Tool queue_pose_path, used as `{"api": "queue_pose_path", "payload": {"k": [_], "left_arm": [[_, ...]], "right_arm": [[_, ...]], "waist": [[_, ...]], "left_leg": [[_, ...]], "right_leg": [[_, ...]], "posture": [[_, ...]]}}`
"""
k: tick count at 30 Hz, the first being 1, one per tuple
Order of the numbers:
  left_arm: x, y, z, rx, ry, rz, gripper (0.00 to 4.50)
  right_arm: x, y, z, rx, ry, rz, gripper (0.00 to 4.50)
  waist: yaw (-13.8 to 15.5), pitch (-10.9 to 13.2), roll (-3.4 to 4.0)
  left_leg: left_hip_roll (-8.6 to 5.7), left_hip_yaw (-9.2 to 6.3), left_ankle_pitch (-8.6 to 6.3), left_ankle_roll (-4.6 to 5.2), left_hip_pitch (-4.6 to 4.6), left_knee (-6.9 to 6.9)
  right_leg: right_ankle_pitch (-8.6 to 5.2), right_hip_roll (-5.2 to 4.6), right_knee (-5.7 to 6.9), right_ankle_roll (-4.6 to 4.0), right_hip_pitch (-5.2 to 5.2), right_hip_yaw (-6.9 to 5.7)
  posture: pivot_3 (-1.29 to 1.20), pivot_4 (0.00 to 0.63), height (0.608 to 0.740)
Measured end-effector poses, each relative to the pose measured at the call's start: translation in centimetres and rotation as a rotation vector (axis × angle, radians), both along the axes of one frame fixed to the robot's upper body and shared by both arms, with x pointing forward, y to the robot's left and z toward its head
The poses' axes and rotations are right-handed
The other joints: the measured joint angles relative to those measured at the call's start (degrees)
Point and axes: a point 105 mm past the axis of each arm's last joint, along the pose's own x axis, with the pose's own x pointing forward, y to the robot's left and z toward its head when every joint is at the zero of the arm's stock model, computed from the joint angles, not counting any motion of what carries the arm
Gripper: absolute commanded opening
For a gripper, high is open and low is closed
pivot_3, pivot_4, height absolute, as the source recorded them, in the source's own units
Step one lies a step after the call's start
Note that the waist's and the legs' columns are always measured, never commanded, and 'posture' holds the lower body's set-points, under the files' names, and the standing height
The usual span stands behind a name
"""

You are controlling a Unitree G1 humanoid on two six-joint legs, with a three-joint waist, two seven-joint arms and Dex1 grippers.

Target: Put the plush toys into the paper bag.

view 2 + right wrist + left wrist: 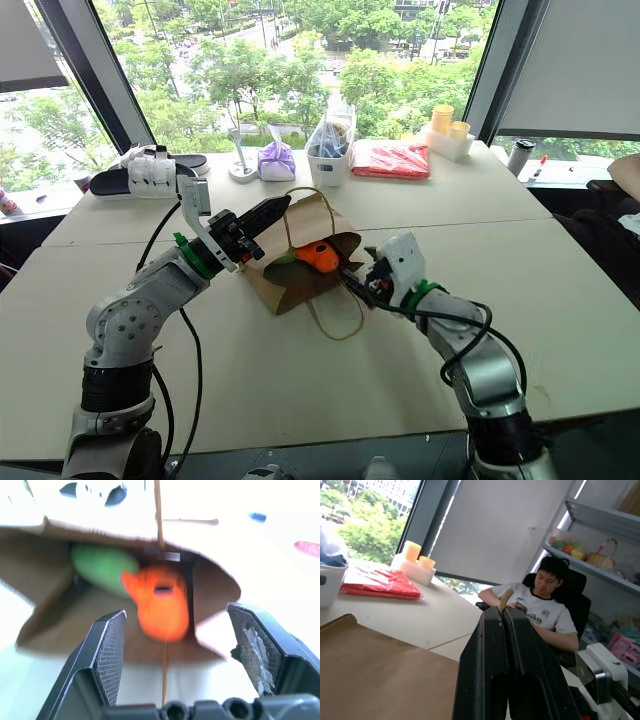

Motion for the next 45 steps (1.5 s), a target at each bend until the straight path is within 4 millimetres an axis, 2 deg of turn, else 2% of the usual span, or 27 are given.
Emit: {"api": "queue_pose_path", "payload": {"k": [3,9,10,12,15,20,27,29,31,32,35,37,40,43,45], "left_arm": [[0.0,0.0,0.0,-0.002,-0.001,-0.002,0.0],[0.3,0.1,0.1,-0.008,0.001,0.002,0.0],[0.3,0.1,0.1,-0.008,0.001,0.003,0.0],[0.3,0.1,0.1,-0.007,0.001,0.002,0.0],[0.3,0.1,0.1,-0.007,0.001,0.004,0.0],[0.3,0.2,0.1,-0.006,0.003,0.015,0.0],[0.2,0.1,0.3,-0.004,-0.007,0.018,0.0],[0.2,0.2,0.4,-0.005,-0.008,0.02,0.0],[0.4,0.2,0.4,-0.005,-0.008,0.023,0.0],[0.6,0.3,0.5,-0.006,-0.009,0.026,0.0],[1.2,0.1,1.3,-0.003,-0.039,0.018,0.0],[1.6,0.1,1.8,-0.002,-0.059,0.014,0.0],[2.4,0.1,2.2,0.004,-0.069,0.012,0.0],[3.3,-0.2,3.0,0.006,-0.079,0.005,0.0],[3.2,-0.2,3.3,0.007,-0.095,0.0,0.0]], "right_arm": [[-0.3,-0.1,-1.9,-0.017,0.057,-0.011,3.45],[0.4,-0.1,-6.6,-0.07,0.161,-0.053,3.45],[0.5,-0.1,-7.1,-0.088,0.169,-0.06,3.45],[1.0,0.2,-7.0,-0.107,0.15,-0.054,3.45],[1.7,0.6,-6.9,-0.113,0.14,-0.059,2.69],[1.9,1.4,-6.9,-0.121,0.142,-0.034,0.12],[2.0,1.1,-6.6,-0.065,0.2,-0.048,0.05],[2.0,0.8,-5.5,-0.012,0.22,-0.048,0.05],[2.2,0.7,-3.1,0.041,0.193,-0.034,0.05],[2.3,0.7,-1.6,0.067,0.171,-0.022,0.05],[2.7,0.6,4.8,0.164,0.058,0.022,0.05],[2.6,0.2,7.6,0.202,0.009,0.034,0.05],[2.9,-0.3,10.0,0.246,-0.011,0.038,0.05],[4.0,-1.8,12.4,0.278,-0.044,-0.009,0.05],[4.2,-2.3,12.8,0.284,-0.056,-0.027,0.05]], "waist": [[0.21,0.0,0.0],[0.23,0.0,0.0],[0.22,0.0,0.0],[0.0,0.0,0.0],[0.09,0.0,0.0],[0.28,0.0,0.0],[0.28,0.0,0.0],[0.27,0.0,0.0],[0.28,0.0,0.0],[0.28,0.0,0.0],[0.26,0.01,0.01],[0.28,0.01,0.0],[0.31,0.01,0.01],[0.26,0.01,0.0],[0.2,0.01,0.0]], "left_leg": [[-0.01,0.01,0.01,-0.01,0.0,0.02],[-0.01,0.01,0.09,-0.16,0.0,0.03],[-0.02,0.01,0.1,-0.18,0.0,0.03],[-0.01,0.02,0.11,-0.2,0.04,0.03],[0.0,-0.01,0.11,-0.19,0.05,0.02],[-0.01,0.0,0.12,-0.2,0.03,0.03],[-0.01,-0.01,0.11,-0.19,0.02,0.02],[-0.01,-0.01,0.1,-0.17,0.01,0.03],[-0.01,-0.03,0.09,-0.15,0.01,0.03],[-0.01,-0.03,0.08,-0.14,0.01,0.02],[-0.02,-0.03,0.07,-0.11,0.0,0.01],[-0.01,-0.03,0.07,-0.12,0.0,0.0],[-0.03,-0.02,0.08,-0.14,-0.08,0.01],[-0.03,-0.01,0.09,-0.15,-0.14,0.04],[-0.02,-0.02,0.1,-0.16,-0.11,-0.02]], "right_leg": [[0.0,-0.01,0.0,0.0,0.03,0.0],[0.0,-0.02,-0.01,0.0,0.04,0.01],[0.0,-0.01,-0.01,0.0,0.04,0.01],[0.0,-0.01,0.0,-0.01,0.04,0.01],[0.01,0.0,0.02,-0.01,0.04,0.0],[0.01,-0.01,0.0,-0.01,0.06,0.01],[0.01,-0.01,-0.01,-0.01,0.06,0.01],[0.01,-0.02,-0.02,-0.01,0.05,0.01],[0.01,-0.02,-0.02,-0.01,0.05,-0.01],[0.01,-0.01,-0.01,-0.01,0.05,-0.01],[0.01,-0.01,-0.02,-0.01,0.04,-0.03],[0.01,-0.02,-0.04,-0.01,0.04,-0.04],[0.01,-0.03,-0.07,-0.01,0.0,-0.03],[0.01,-0.03,-0.07,-0.01,-0.04,-0.04],[0.01,-0.03,-0.07,0.0,-0.04,-0.05]], "posture": [[0.0,0.15,0.74],[0.0,0.15,0.74],[0.0,0.15,0.74],[0.0,0.15,0.74],[0.0,0.15,0.74],[0.0,0.15,0.74],[0.0,0.15,0.74],[0.0,0.15,0.74],[0.0,0.15,0.74],[0.0,0.15,0.74],[0.0,0.15,0.74],[0.0,0.15,0.74],[0.0,0.15,0.74],[0.0,0.15,0.74],[0.0,0.15,0.74]]}}
